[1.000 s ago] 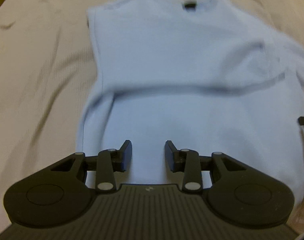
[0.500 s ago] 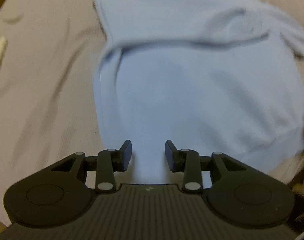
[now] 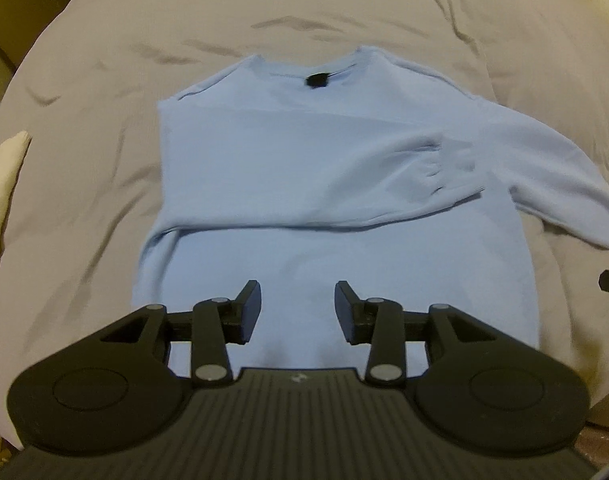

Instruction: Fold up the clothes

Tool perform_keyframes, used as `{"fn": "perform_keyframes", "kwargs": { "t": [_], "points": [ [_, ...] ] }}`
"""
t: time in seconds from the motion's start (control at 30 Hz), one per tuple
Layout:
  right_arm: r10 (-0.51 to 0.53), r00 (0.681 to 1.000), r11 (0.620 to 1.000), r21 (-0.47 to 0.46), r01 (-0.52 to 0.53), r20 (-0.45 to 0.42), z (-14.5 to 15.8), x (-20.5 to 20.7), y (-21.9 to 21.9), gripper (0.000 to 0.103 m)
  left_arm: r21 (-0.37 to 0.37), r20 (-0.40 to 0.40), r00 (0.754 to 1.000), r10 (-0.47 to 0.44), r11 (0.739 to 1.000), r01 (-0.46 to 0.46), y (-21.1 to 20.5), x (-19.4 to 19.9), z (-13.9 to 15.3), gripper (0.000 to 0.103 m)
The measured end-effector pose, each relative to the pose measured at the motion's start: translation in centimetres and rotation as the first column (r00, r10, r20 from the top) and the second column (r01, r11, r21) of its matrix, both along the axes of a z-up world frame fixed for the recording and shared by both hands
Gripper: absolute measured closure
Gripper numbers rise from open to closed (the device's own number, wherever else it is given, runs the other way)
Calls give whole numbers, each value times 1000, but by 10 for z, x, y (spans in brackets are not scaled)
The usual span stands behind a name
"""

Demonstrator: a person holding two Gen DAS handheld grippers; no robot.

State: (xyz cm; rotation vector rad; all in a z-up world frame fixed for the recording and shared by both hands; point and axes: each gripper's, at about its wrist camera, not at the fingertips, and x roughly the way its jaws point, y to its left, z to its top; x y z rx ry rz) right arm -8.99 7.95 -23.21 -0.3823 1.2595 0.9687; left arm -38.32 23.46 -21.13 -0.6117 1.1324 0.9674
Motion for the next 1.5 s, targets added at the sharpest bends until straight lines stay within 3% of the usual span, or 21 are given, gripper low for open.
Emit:
{"fn": "perform_keyframes", "kwargs": {
  "t": [0.17,0.3,0.37,0.47,0.6,0.7,0.8,0.9,0.97,1.0,1.07,1.13,1.23,1.33,1.4,1.5],
  "points": [
    [-49,999,999,-3,48,-2,-5,46,-17,22,3,10,1000,-2,1000,2,-5,48,-1,64],
    [-195,979,980,16,196,-65,-24,99,-38,22,0,-5,1000,-17,1000,17,-6,72,-6,64],
    [-299,947,952,29,304,-118,-38,128,-54,24,-3,-17,1000,-19,1000,19,-5,80,-8,64],
    [-473,855,870,40,491,-212,-62,170,-84,30,-11,-32,999,-21,1000,20,0,91,-11,63],
    [-691,655,681,30,732,-305,-96,211,-132,35,-19,-49,999,-20,1000,19,8,100,-17,63],
    [-764,545,568,42,822,-346,-116,226,-153,35,-30,-59,998,-25,999,23,15,105,-24,63],
    [-778,509,520,77,851,-368,-130,233,-155,35,-32,-71,997,-34,999,32,20,105,-31,62],
    [-777,521,526,89,846,-353,-141,238,-143,37,-37,-79,996,-33,999,30,27,101,-37,61],
    [-764,557,560,93,823,-325,-141,240,-131,73,-38,-80,996,-27,999,24,32,96,-38,61],
    [-759,577,578,94,810,-303,-139,240,-125,84,-35,-76,997,-23,999,20,35,91,-38,61],
    [-754,614,604,118,788,-234,-124,237,-112,85,-29,-63,998,-10,1000,8,42,79,-36,61],
    [-714,688,663,187,725,-133,-93,225,-92,85,-22,-48,999,9,1000,-10,49,65,-33,61],
    [-574,818,786,313,534,46,-34,186,-45,86,-16,-29,999,42,999,-42,60,38,-30,61],
    [-355,918,886,377,270,176,9,118,10,88,-20,-7,997,77,997,-77,68,6,-27,61],
    [-198,947,923,372,92,255,21,63,45,88,-31,9,995,99,995,-99,73,-16,-26,61],
    [25,960,944,309,-114,278,10,-24,86,85,-48,20,993,117,992,-116,77,-49,-27,61]
  ]
}}
